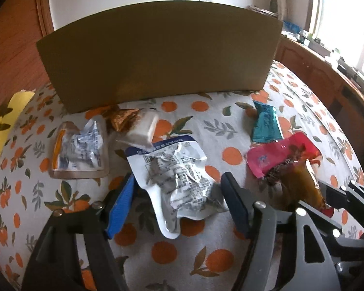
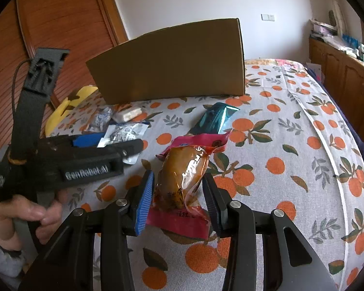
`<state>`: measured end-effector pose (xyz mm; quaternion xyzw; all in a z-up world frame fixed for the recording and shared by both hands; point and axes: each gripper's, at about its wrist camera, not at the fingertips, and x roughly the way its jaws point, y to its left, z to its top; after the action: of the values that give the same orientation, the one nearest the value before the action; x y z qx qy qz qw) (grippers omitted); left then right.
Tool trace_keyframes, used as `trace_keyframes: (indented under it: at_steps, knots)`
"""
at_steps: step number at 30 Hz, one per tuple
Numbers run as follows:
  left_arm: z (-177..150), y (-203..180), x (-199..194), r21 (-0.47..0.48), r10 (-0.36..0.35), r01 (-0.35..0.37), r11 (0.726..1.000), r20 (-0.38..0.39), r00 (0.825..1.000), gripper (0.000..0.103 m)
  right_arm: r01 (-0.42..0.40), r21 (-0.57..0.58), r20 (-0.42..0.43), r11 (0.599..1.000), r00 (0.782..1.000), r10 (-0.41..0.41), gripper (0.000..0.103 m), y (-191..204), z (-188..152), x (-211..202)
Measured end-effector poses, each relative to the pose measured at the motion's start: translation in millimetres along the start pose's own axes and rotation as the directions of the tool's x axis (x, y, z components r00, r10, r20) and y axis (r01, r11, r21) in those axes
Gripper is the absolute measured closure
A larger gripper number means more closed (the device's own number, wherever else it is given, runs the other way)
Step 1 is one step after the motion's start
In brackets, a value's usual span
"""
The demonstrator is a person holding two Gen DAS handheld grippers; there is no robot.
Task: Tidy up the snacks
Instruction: 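Grasp the brown red-labelled pack with the right gripper while the left gripper grasps the silver foil pack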
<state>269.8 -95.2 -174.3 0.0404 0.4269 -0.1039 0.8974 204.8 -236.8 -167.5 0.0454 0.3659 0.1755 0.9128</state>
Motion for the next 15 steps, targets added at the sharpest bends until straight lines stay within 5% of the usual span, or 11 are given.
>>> trace_keyframes:
  at_steps: [2, 3, 15]
  knots:
    - [-0.3, 1.3, -1.3, -0.008, 0.002, -0.002, 1.0, 0.005, 1.0, 0.04, 0.004, -0.001, 0.002, 1.0, 1.0, -0.004, 0.062, 0.4, -0.3, -0.2]
    - [-0.3, 2.4, -2.3, -0.011, 0.006, -0.006, 1.0, 0.009, 1.0, 0.053, 0.004, -0.001, 0.003, 1.0, 1.0, -0.004, 0.062, 0.9, -0.2, -0.4]
    - [-14.8, 7.6, -23.0, 0.011, -0.028, 0.028, 1.0, 0.031, 0.999, 0.054, 0.014, -0.011, 0.008, 1.0, 1.0, -0.014, 0.062, 1.9, -0.7, -0.7]
